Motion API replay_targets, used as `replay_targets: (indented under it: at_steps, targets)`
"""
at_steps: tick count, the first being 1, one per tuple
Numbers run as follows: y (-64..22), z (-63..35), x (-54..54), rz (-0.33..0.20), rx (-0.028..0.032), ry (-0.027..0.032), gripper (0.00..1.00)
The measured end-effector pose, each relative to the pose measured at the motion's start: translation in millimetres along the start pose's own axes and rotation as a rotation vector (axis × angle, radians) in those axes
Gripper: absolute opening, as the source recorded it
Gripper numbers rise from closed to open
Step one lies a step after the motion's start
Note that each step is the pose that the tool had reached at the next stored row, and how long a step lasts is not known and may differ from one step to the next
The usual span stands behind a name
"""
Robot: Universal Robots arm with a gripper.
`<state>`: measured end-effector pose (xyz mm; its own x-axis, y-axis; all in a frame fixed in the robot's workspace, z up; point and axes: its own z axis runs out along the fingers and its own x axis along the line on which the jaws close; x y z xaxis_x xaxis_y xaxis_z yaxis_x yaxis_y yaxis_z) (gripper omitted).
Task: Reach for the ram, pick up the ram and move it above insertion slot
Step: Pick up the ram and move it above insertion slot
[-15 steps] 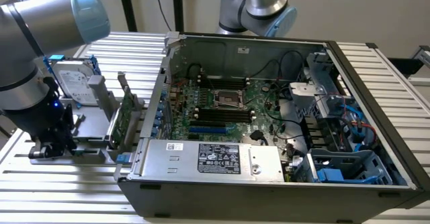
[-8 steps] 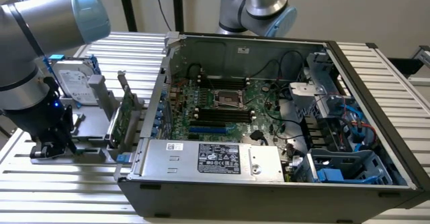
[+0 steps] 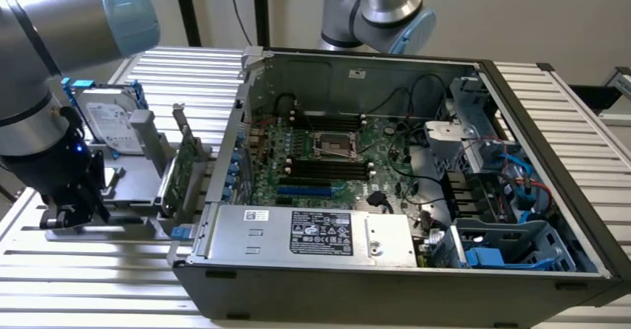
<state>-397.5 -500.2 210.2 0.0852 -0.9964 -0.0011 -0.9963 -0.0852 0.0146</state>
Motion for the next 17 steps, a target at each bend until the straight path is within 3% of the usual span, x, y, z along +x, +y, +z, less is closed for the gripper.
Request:
replay_targets:
  at_steps: [17]
  targets:
    - [-1.0,-74.5,0.1,0.0,-0.0007,0.0005,0.13]
